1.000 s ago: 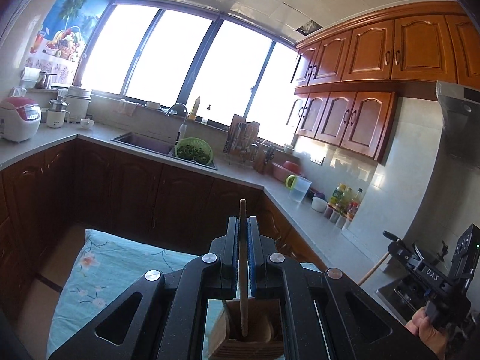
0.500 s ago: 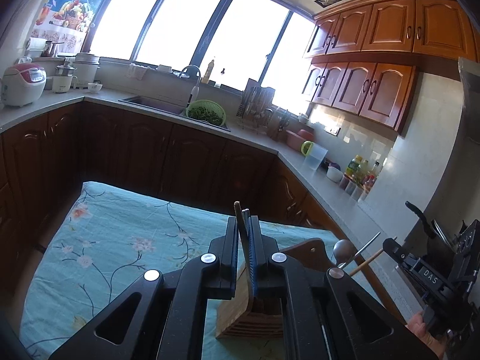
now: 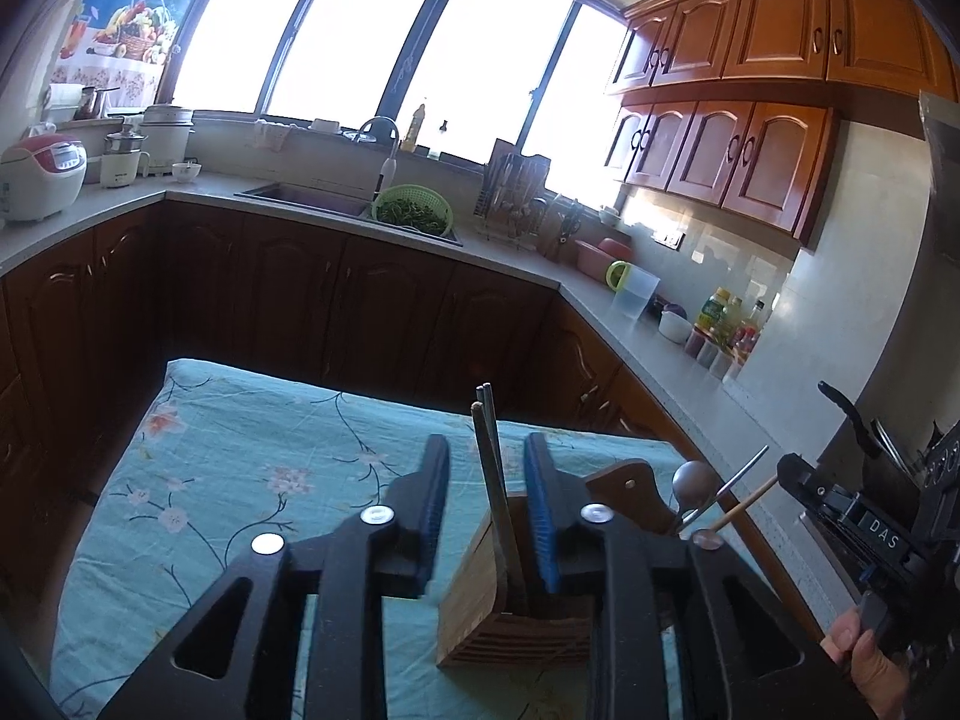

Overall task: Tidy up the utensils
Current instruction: 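Lower both wooden chopsticks into the holder slots and open both tools, then move both open tools back over the remaining chopsticks and fork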

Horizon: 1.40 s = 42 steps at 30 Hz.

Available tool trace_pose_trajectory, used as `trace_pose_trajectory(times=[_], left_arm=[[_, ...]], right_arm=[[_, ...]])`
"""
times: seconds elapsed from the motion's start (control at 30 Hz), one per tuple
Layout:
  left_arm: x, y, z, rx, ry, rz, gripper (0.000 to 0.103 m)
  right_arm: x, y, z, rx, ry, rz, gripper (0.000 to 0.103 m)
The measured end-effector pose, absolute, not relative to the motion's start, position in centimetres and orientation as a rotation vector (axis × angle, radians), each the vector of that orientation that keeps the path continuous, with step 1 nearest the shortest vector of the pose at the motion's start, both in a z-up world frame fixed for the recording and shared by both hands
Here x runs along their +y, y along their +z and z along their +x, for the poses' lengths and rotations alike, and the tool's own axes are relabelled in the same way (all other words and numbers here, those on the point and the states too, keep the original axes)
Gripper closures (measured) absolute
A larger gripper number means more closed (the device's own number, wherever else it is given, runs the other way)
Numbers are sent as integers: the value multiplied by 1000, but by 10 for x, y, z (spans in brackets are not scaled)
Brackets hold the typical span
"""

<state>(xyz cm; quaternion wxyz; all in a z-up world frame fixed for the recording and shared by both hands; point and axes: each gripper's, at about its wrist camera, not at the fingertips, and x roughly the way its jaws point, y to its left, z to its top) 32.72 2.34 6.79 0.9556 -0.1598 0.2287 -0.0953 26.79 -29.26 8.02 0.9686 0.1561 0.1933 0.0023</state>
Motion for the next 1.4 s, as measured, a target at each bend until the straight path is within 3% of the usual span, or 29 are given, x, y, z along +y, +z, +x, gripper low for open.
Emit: trace_pose_trajectory(times=[0.03,0.07,0.13,0.23,0.4,1.4], left_arm=[[26,69,325,452,-192,-331,55],[26,69,323,444,-184,-328,52],[27,69,319,447,-171,-321,46],[29,66,310,451,-159,-325,33],[32,59,288,460,-147,-326,26],[14,3,143,727,-207,-290,25]], right_arm=[[-293,82,265,380,12,321,52],[-293,84,262,363,17,325,34],[-293,89,253,321,15,317,25],[-294,94,242,297,11,324,3],[-298,92,223,297,-1,340,3],[-325,2,51,505,-91,462,3]])
